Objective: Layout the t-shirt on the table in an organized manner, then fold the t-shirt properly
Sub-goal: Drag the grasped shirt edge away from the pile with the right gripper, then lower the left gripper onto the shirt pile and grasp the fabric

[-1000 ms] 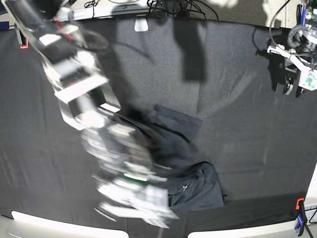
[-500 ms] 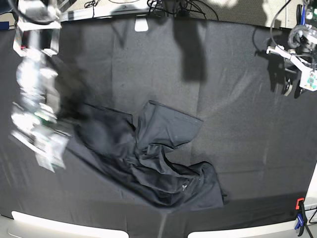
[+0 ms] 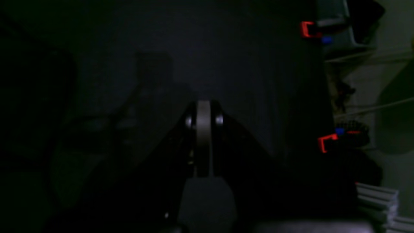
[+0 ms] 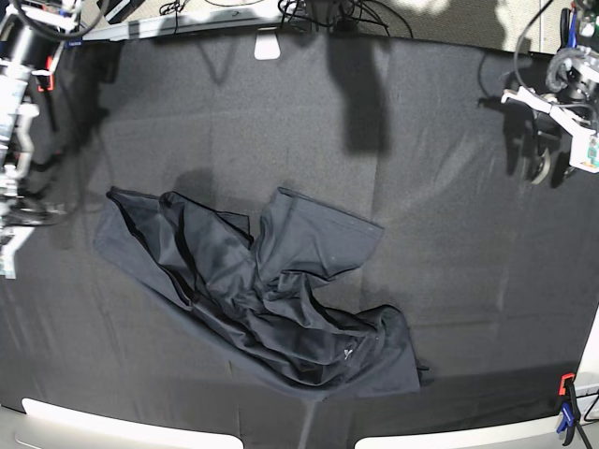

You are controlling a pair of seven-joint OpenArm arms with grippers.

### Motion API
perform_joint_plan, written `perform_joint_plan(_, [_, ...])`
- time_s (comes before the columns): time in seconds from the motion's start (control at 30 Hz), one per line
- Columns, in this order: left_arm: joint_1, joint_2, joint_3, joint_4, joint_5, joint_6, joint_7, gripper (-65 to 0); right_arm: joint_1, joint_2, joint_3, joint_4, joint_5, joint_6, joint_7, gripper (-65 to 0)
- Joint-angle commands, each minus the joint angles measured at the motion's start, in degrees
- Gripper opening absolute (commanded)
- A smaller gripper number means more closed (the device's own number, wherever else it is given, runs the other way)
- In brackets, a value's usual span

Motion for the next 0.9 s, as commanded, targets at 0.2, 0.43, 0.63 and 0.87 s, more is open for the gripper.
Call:
perform_joint_plan(0.2, [-3.98, -0.46, 5.29, 0.96, -3.76, -6.56, -0.96, -48.7, 1.05, 1.75, 1.22, 1.11, 9.55, 0.24, -5.14, -43.9])
perform_joint_plan(0.43, [-15.72, 3.37, 22.16, -0.70, 4.37, 0.85, 4.87, -48.4, 1.05, 1.68, 1.22, 1.11, 14.49, 5.55, -6.71, -43.9])
perform_joint_plan(0.63, [-24.76, 7.37, 29.09, -16.68, 7.63, 3.15, 4.50, -48.2, 1.05, 1.68, 1.22, 1.11, 17.66, 7.04, -6.91, -43.9])
perform_joint_plan(0.87, [-35.54, 11.10, 34.42, -32.06, 7.65, 3.08, 4.48, -45.8, 1.05, 1.68, 1.22, 1.11, 21.09, 9.14, -6.67, -43.9])
